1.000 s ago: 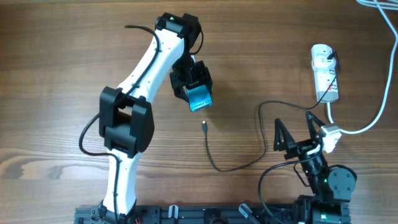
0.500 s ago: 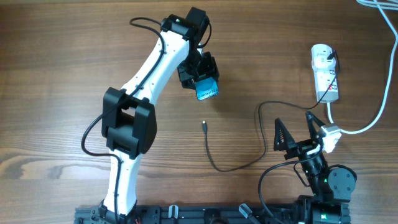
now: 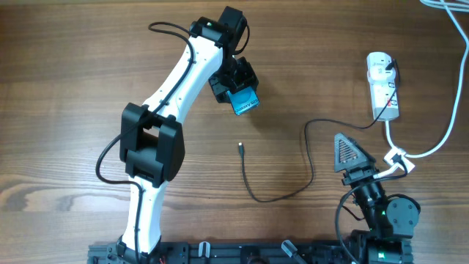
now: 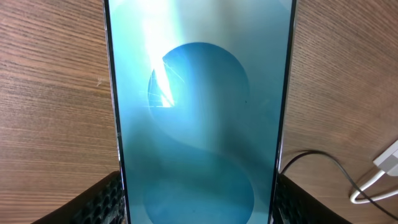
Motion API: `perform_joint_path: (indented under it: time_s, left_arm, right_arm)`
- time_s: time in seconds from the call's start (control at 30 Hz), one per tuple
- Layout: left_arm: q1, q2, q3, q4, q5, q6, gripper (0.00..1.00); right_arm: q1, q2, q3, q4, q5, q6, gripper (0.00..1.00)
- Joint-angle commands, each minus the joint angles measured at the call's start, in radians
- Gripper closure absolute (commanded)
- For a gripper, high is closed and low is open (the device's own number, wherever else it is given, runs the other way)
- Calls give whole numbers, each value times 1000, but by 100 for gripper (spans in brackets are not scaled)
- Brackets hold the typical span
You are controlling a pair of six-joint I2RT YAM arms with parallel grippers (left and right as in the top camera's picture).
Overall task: Plug charger to phone and switch on socket
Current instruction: 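Lift and tilt the phone upright with the left gripper, then move the right gripper to the phone and grasp its edge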
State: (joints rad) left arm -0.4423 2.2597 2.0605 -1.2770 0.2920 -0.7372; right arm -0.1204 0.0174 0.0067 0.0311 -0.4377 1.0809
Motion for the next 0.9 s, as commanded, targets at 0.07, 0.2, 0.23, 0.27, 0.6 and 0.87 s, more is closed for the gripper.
perform_joint_path:
  time_s: [0.07,0.2,0.23,0.27,0.6,0.87]
  left_arm:
    - [2,-2,22,3,-5,-65,96]
    - [2,-2,22,6,-6,-83,96]
    - [2,-2,22,7,-6,-87,96]
    - [2,-2,22,10,-6,-90,96]
    - [1,-2,22,29,-24,-144,96]
    - [1,-2,22,37,-24,-169,96]
  right_arm:
    - [4,-8,-2,6,-94,138,0]
    - [5,0,-2,6,-174,44,0]
    - [5,9,-2,5,-193,23,0]
    - [6,16,-1,5,-201,15,0]
    - [64,262,116,8,-206,-143,0]
    - [241,614,286,19,-54,-225,0]
